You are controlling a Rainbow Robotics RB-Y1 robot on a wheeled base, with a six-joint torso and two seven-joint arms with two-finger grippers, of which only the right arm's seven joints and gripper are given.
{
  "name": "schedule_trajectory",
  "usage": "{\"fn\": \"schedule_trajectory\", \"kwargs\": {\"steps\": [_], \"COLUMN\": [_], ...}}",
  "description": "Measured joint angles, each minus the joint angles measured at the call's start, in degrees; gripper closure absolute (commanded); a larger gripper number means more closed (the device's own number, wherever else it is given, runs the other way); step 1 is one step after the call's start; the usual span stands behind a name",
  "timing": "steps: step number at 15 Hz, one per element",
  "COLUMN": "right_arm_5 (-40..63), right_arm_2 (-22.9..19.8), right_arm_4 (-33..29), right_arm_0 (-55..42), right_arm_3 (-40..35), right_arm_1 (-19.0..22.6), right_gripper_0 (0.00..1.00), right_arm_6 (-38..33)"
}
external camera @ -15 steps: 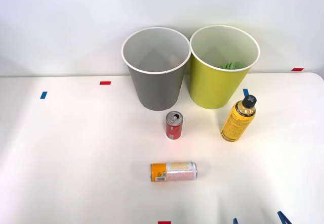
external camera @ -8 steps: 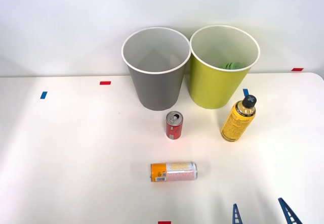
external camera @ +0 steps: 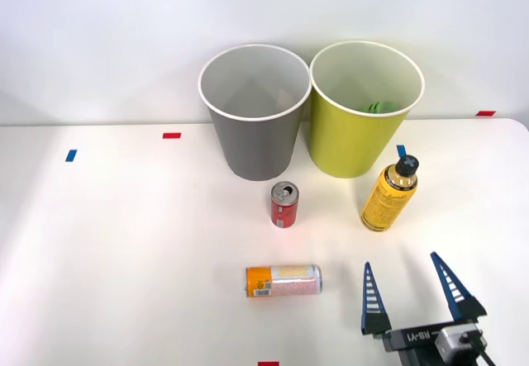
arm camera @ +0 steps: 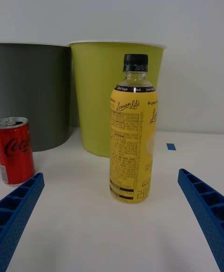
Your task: Put cans in the gray bin, plastic bottles in the light green bin
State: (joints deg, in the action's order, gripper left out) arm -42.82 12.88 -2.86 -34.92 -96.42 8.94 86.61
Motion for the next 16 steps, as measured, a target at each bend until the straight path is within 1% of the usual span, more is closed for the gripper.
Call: {"fn": "schedule_trajectory", "kwargs": {"steps": [4,8,16], "right_arm_5": [-1.1,2.8,9.5], "right_arm_2": [-3.9,-6.1,-8.4], "right_arm_4": [0.0,0.3,1.1], "right_arm_0": [11.1,17.0,22.9], "right_arm_3": [9.3,9.7,9.8], "right_arm_1": [-2.3,-2.6,-4.1], "right_gripper_0": [0.0,0.0,0.0], "right_arm_6": [-0.5,-1.1,-1.6]}}
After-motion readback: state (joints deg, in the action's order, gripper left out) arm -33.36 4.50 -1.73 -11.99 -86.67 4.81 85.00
